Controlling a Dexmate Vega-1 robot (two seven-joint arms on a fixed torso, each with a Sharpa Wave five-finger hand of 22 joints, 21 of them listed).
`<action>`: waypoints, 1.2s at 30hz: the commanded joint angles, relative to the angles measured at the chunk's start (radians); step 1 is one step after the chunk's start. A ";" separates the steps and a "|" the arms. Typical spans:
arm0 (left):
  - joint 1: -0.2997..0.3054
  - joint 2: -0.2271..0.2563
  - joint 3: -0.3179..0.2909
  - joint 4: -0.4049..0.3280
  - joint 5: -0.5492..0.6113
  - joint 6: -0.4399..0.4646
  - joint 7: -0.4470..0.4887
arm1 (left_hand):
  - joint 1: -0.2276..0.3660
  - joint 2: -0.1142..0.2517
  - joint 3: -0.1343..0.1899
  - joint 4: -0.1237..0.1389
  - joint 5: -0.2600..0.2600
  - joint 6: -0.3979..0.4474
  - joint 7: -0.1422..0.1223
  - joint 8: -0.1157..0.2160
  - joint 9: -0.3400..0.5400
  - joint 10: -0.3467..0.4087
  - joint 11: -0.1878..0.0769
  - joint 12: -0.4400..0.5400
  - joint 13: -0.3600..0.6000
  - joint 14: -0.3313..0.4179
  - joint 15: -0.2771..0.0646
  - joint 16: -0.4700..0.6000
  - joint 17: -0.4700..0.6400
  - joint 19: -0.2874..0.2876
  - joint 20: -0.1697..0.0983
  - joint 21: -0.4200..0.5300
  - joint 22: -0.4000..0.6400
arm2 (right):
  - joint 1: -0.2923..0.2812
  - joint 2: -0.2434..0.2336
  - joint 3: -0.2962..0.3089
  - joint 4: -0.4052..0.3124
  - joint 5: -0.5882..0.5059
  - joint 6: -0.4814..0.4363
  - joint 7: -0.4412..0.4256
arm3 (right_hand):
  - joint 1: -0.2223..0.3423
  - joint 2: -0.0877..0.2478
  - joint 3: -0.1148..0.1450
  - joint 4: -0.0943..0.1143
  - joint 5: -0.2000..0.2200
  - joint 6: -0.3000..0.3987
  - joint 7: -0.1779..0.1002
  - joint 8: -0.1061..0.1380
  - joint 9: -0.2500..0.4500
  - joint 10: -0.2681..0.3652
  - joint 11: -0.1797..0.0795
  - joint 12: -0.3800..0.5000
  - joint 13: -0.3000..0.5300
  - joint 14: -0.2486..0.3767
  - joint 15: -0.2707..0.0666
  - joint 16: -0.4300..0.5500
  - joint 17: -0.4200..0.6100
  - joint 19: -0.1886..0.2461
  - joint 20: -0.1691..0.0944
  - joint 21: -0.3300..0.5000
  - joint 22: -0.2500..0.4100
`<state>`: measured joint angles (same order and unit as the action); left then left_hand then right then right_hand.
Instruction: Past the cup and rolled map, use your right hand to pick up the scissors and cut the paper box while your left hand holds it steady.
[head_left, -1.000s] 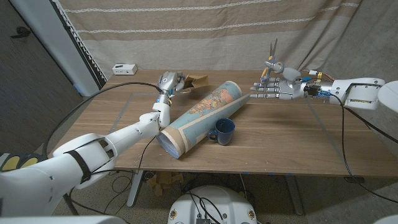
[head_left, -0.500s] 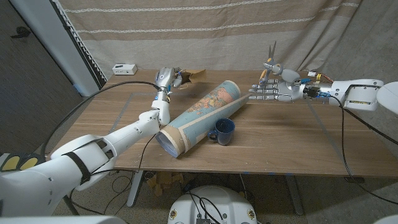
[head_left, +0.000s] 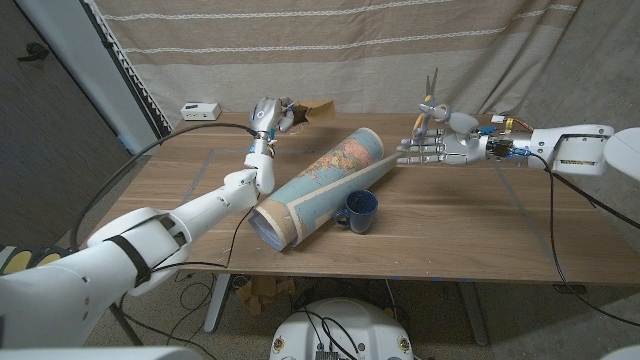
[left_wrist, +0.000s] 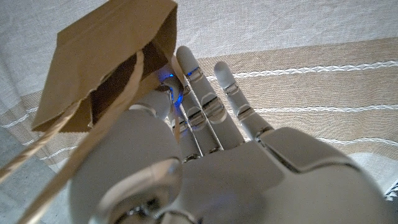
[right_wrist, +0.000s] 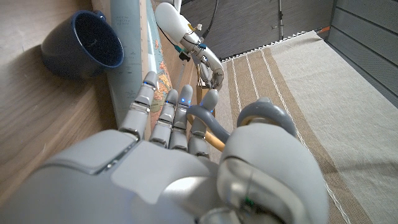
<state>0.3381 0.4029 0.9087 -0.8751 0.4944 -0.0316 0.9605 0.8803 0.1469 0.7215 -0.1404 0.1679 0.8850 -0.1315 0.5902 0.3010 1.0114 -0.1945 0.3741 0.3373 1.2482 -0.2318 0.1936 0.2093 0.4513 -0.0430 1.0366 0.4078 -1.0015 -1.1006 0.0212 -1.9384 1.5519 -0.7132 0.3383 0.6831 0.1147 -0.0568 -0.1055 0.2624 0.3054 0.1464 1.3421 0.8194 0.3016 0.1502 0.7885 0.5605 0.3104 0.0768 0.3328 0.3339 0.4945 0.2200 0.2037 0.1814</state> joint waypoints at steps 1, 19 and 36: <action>-0.046 -0.038 0.023 0.072 0.005 -0.049 0.029 | -0.003 0.008 0.014 0.003 0.009 -0.003 0.004 0.001 0.159 0.015 -0.020 0.183 0.307 -0.005 0.000 -0.003 0.000 -0.010 -0.134 0.011 -0.001 | 0.062 -0.021 -0.055 0.007 -0.006 -0.042 0.059 | -0.008 -0.005 0.006 -0.002 -0.001 0.007 0.049 -0.003 0.001 0.003 0.006 -0.004 -0.003 -0.002 0.003 0.000 0.001 -0.003 -0.002 -0.004 0.002; -0.068 -0.076 0.045 0.111 -0.009 -0.059 0.059 | -0.024 0.014 0.026 0.020 0.017 -0.049 0.001 -0.009 0.163 -0.013 -0.020 0.185 0.327 -0.039 0.001 -0.005 0.000 -0.036 -0.130 0.016 -0.018 | 0.179 -0.021 -0.162 0.029 -0.042 -0.082 0.120 | -0.008 -0.005 0.007 -0.003 -0.003 0.003 0.050 0.001 0.007 0.007 0.009 -0.019 -0.013 -0.001 0.003 0.003 -0.002 -0.003 -0.002 -0.003 0.002; -0.159 -0.198 0.118 0.368 -0.042 -0.173 0.130 | -0.035 0.017 0.036 0.026 0.023 -0.011 -0.015 0.032 0.192 -0.027 -0.020 0.181 0.329 -0.062 0.000 -0.001 -0.001 -0.062 -0.136 0.036 -0.031 | 0.268 -0.024 -0.229 0.049 -0.048 -0.156 0.143 | -0.011 -0.005 0.007 -0.003 -0.004 -0.004 0.053 0.002 0.010 0.007 0.009 -0.028 -0.012 -0.005 0.009 0.004 -0.005 -0.003 -0.002 -0.003 0.002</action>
<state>0.2369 0.2866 0.9793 -0.6770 0.4804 -0.1292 1.0451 0.8473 0.1481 0.7505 -0.1169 0.1824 0.8525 -0.1484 0.5943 0.4646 0.9738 -0.2033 0.3828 0.5181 1.1862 -0.2303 0.1888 0.2044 0.3953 -0.0443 1.0653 0.3754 -0.7927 -1.1255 -0.1616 -1.9022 1.5115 -0.8261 0.4593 0.6778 0.1094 -0.0540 -0.1083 0.2585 0.3054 0.1464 1.3421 0.8246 0.3072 0.1556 0.7650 0.5468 0.3050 0.0822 0.3328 0.3293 0.4947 0.2199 0.2038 0.1815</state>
